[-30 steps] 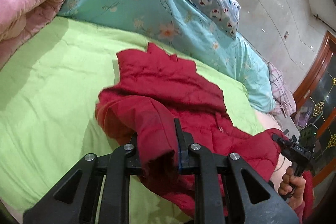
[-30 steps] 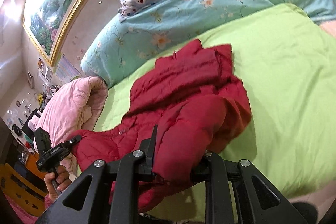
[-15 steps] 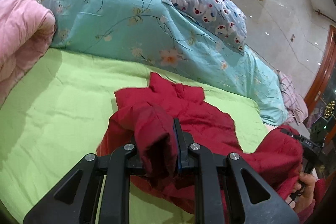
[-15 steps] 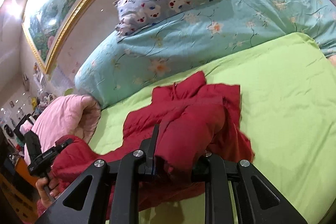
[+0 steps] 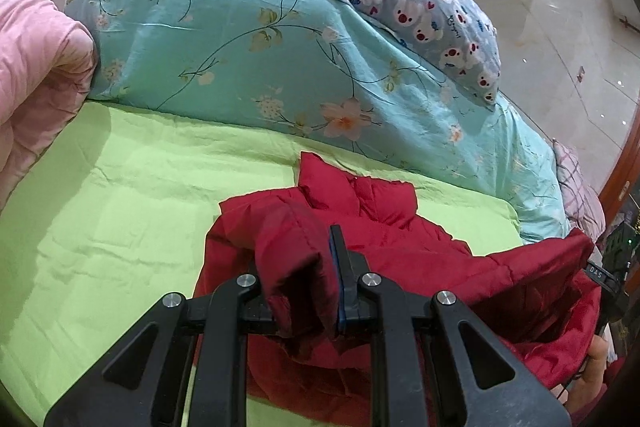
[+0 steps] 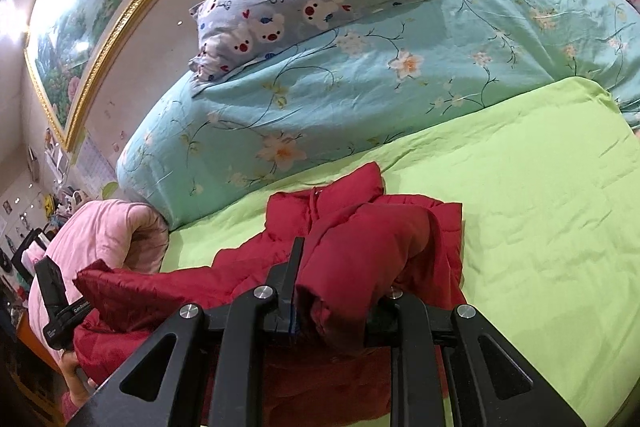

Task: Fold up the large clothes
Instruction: 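Lay the held hem over the collar with both grippers and open them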

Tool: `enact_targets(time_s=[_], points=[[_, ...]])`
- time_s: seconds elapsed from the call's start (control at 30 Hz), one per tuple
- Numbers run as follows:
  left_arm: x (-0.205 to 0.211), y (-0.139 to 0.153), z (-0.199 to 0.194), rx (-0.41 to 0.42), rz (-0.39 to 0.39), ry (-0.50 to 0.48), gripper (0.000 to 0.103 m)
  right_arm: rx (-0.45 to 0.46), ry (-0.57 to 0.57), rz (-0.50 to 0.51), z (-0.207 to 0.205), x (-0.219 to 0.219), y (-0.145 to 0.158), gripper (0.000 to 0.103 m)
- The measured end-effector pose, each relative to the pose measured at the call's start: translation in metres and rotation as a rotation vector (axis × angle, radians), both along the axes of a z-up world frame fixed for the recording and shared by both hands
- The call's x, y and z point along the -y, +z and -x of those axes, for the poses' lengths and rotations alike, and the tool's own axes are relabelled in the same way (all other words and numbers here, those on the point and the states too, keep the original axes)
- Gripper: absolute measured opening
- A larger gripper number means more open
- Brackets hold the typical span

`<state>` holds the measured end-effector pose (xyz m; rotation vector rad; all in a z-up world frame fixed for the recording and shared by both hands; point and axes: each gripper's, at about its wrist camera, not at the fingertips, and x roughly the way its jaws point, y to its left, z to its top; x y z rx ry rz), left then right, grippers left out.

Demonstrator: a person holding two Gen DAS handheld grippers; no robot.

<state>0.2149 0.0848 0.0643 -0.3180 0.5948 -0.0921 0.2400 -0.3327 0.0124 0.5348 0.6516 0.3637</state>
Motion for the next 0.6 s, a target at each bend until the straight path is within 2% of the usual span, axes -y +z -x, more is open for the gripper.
enact_targets(time_s=[0.27, 0.4, 0.5, 0.6], points=[[-0.001, -0.014, -0.054, -0.035, -0.005, 0.007, 0.016, -0.046, -0.017, -0.012, -0.048, 0.0, -0.016, 0.019], [-0.006, -0.028, -0.086, -0.077, 0.002, 0.031, 0.016, -0.094, -0.045, -0.01, -0.081, 0.0, -0.033, 0.019], [-0.014, -0.04, -0.112, -0.116, 0.048, 0.032, 0.016, -0.138, -0.074, -0.022, -0.105, 0.004, -0.049, 0.019], [-0.015, -0.049, -0.136, -0.141, 0.037, 0.042, 0.016, -0.168, -0.088, -0.02, -0.124, 0.006, -0.063, 0.019]])
